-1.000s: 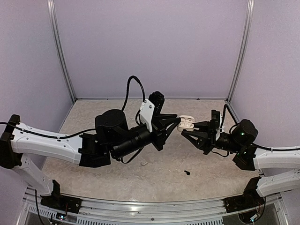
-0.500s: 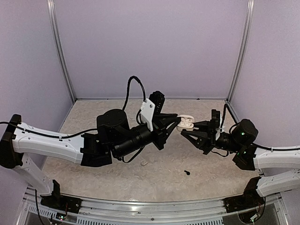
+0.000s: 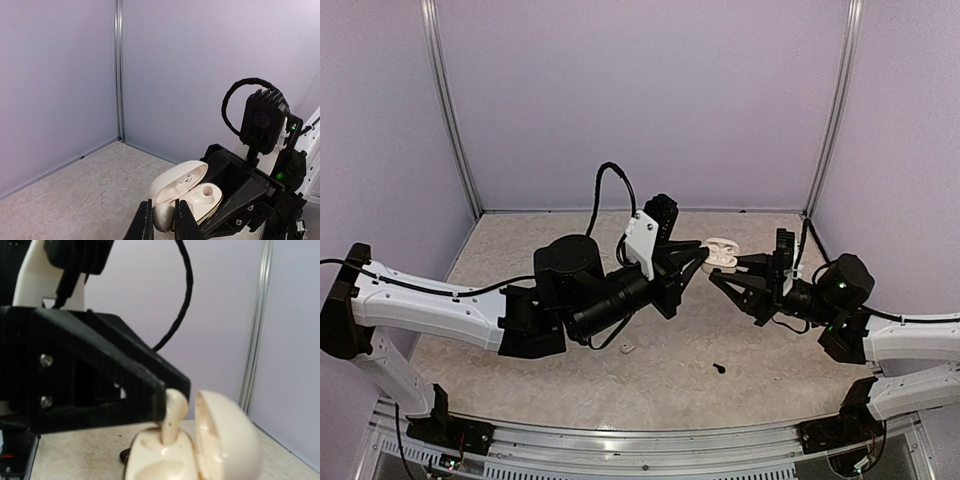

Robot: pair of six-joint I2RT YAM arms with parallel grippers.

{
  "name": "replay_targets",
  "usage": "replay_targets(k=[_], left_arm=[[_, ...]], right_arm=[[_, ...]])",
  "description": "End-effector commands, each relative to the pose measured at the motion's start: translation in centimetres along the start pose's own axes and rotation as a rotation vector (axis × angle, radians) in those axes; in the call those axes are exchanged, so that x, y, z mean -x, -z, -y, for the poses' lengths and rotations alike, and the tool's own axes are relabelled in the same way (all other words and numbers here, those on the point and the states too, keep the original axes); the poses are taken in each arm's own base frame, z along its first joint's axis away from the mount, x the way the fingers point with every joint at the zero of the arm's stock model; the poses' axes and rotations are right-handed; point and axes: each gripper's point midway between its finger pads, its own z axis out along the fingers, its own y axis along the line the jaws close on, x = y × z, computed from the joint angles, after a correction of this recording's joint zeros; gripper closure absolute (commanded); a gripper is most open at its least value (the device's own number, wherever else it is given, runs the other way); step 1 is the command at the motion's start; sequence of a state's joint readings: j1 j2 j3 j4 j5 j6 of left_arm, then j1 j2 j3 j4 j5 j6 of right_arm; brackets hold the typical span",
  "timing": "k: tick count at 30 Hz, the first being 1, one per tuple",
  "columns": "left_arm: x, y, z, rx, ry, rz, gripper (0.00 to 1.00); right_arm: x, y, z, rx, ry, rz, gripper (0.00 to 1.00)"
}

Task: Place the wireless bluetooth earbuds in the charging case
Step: Insert the left earbud into the left side groove of the charging case, then adjust the left earbud in the left side groove of the charging case.

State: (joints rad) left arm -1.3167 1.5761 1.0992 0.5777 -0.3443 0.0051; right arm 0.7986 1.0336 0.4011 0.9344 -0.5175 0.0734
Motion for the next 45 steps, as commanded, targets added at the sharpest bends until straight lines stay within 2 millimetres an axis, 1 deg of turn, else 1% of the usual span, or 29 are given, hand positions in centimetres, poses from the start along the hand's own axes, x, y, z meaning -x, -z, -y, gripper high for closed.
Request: replay_targets(k=[1, 4, 6, 8, 9, 10, 11, 12, 14, 17, 18, 19, 20, 22, 24, 29, 31, 37, 45], left_arm=[[-0.8, -0.5, 0.5, 0.007, -0.023, -0.032, 0.87], [-0.5, -0.2, 0.9, -0.025, -0.035, -0.031, 0.72], [0.2, 0.3, 1.6, -0.07, -0.065, -0.027, 0.63], [0.7, 1.1, 2.2, -0.126, -0.089, -0.024, 0.54], [1.6, 1.9, 2.5, -0.163, -0.101, -0.008, 0.49], [2.0, 2.5, 2.5, -0.18, -0.114, -0.004, 0.44], [1.9, 2.9, 2.5, -0.197, -0.127, -0.016, 0.42], [2.2, 3.6, 2.5, -0.223, -0.142, -0.015, 0.4], [1.8, 4.5, 2.2, -0.253, -0.172, -0.044, 0.38], [1.3, 5.8, 1.2, -0.296, -0.207, -0.097, 0.37], [1.4, 6.4, 1.0, -0.333, -0.216, -0.101, 0.37], [2.0, 7.1, 0.6, -0.352, -0.224, -0.096, 0.36], [2.0, 7.6, 0.1, -0.36, -0.237, -0.101, 0.36], [2.8, 8.7, -0.5, -0.383, -0.273, -0.092, 0.35], [2.6, 9.1, -0.7, -0.39, -0.314, -0.118, 0.35], [1.7, 8.6, -0.4, -0.41, -0.344, -0.162, 0.36], [1.4, 8.2, -0.3, -0.415, -0.342, -0.171, 0.36], [1.2, 7.0, 0.5, -0.447, -0.335, -0.169, 0.38], [1.0, 6.5, 1.7, -0.49, -0.333, -0.161, 0.39]], right_arm=[[3.4, -0.2, -0.4, 0.016, 0.043, 0.099, 1.0], [3.0, -0.2, -0.3, 0.01, 0.04, 0.085, 1.0], [2.6, -0.1, -0.4, 0.011, 0.036, 0.074, 1.0], [2.3, -0.1, -0.5, 0.016, 0.03, 0.062, 1.0], [2.1, -0.1, -0.5, 0.017, 0.027, 0.056, 1.0], [1.9, 0.0, -0.6, 0.02, 0.025, 0.051, 1.0], [1.9, 0.0, -0.7, 0.024, 0.024, 0.047, 1.0], [1.8, 0.1, -0.8, 0.029, 0.023, 0.042, 1.0], [1.6, 0.2, -1.2, 0.051, 0.022, 0.03, 1.0], [1.5, 0.2, -2.1, 0.107, 0.01, 0.008, 1.0], [1.4, 0.2, -2.6, 0.135, 0.003, -0.001, 1.0], [1.4, 0.2, -3.0, 0.163, -0.006, -0.008, 1.0], [1.4, 0.2, -3.5, 0.193, -0.018, -0.016, 1.0], [1.4, 0.3, -4.4, 0.25, -0.041, -0.027, 1.0], [1.6, 0.3, -5.1, 0.298, -0.057, -0.031, 1.0], [2.1, 0.2, -5.9, 0.364, -0.091, -0.032, 1.0], [2.2, 0.2, -6.2, 0.387, -0.108, -0.037, 1.0], [2.1, -0.1, -6.8, 0.425, -0.12, -0.052, 1.0], [1.8, -0.2, -7.2, 0.44, -0.123, -0.061, 1.0]])
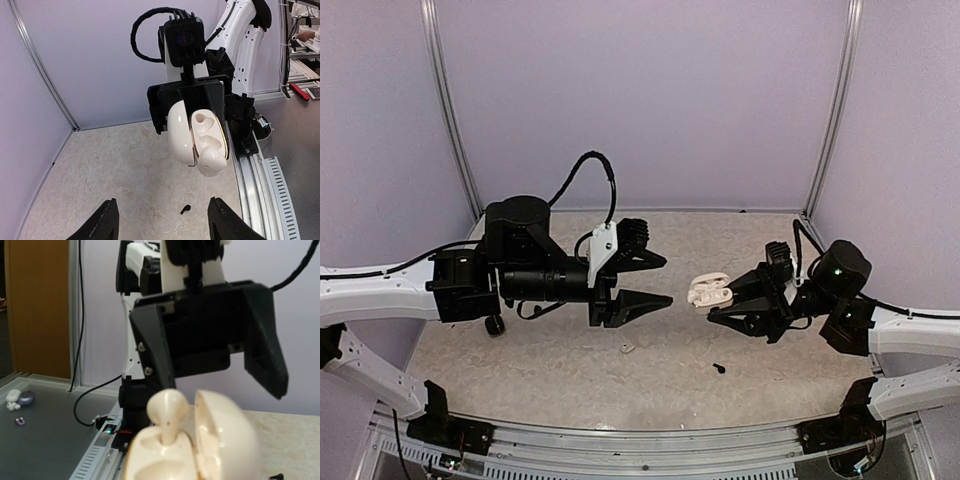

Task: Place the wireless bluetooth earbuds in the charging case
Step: Adjust the left earbud in the left side groove of the charging case.

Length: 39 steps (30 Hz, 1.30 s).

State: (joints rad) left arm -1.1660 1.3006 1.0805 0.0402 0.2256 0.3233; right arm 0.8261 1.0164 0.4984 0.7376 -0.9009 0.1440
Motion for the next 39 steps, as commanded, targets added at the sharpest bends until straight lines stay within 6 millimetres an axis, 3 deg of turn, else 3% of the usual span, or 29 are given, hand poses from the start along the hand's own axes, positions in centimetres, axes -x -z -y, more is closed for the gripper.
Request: replay_targets(k=[1, 39], left_arm=[[1.9, -0.4, 0.3, -0.026, -0.026, 0.05, 0.39], [2.6, -2.4, 1.2, -0.042, -0.058, 0.061, 0.44]], right_arm=[[0.8, -0.5, -0.5, 0.034, 0.009, 0.006, 1.0], [0.2, -1.2, -0.8, 0.047, 0.009, -0.022, 1.0]])
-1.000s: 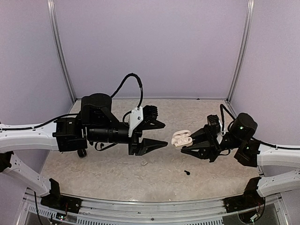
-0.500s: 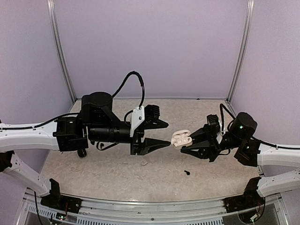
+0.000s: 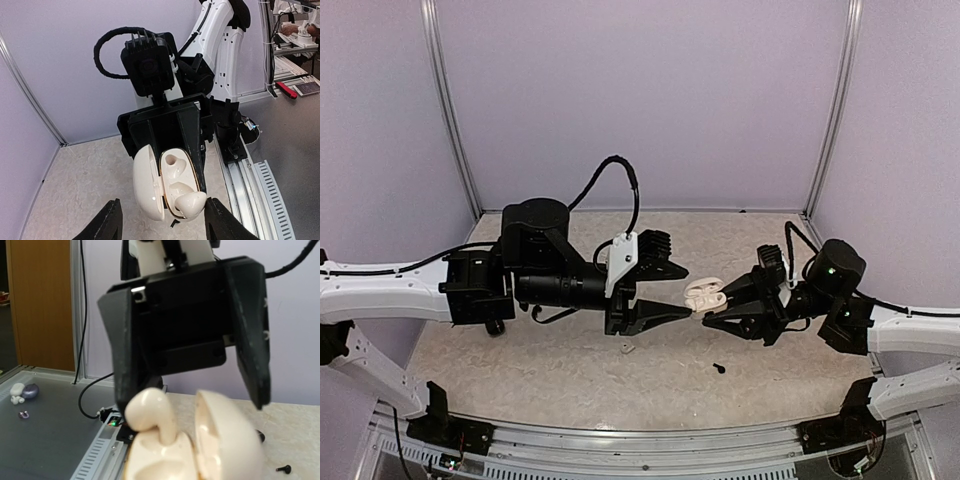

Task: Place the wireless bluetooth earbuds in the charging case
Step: Adjust the left earbud in the left side groove of the charging case.

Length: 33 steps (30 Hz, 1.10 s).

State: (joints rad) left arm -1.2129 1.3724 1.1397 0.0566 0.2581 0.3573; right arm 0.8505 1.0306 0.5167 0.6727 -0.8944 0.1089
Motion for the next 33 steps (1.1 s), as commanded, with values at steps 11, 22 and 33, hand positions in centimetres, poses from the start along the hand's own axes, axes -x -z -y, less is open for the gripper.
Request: replay_targets(k=[11, 22, 33], left_arm=[[0.7, -1.0, -1.3, 0.059, 0.005, 0.009, 0.44], [-0.8, -1.8, -1.7, 0.075, 0.065, -0.038, 0.36], [0.5, -0.4, 0.1, 0.014, 0.074, 0.0, 0.31]], right_arm=[[1.1, -0.8, -0.8, 0.038, 0.032, 0.009, 1.0], [1.1, -0.8, -0.7, 0.022, 0.045, 0.004, 1.0], [0.5, -0.7, -0.2, -0.016, 0.038, -0.004, 1.0]])
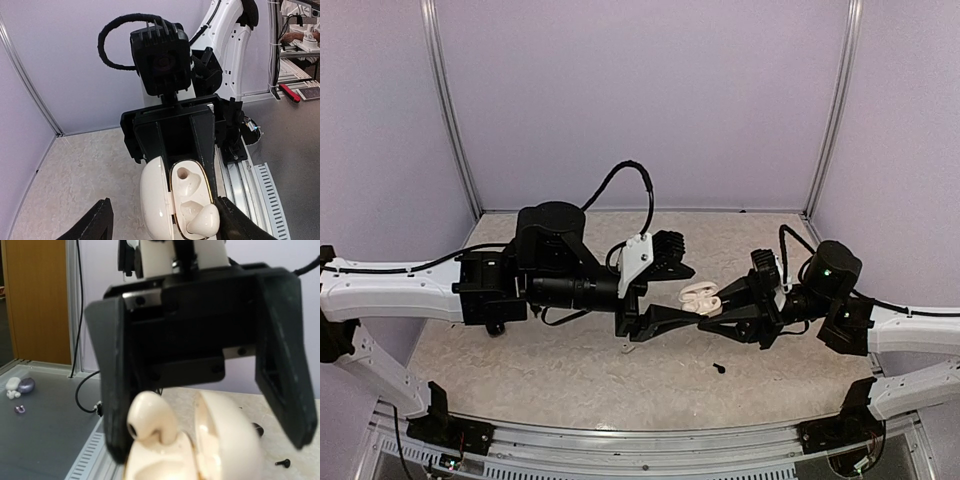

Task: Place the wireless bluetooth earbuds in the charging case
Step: Adjust the left earbud in the left side groove of the charging case.

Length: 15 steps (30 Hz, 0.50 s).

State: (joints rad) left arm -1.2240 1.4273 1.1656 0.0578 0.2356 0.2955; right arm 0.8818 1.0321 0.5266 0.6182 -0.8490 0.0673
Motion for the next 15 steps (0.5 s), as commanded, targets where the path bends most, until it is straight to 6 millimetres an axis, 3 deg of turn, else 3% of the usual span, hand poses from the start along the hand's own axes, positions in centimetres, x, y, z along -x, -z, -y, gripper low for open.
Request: replay_targets(k=[1, 15], left_arm=[[1.4, 1.1, 0.1, 0.024, 0.008, 0.026, 0.31], [1.2, 2.1, 0.0, 0.082, 0.072, 0.034, 0.32]], right_arm=[[1.0, -0.1, 0.1, -0.02, 0.032, 0.021, 1.0], [0.8, 0.0, 1.2, -0.082, 0.004, 0.019, 1.0]])
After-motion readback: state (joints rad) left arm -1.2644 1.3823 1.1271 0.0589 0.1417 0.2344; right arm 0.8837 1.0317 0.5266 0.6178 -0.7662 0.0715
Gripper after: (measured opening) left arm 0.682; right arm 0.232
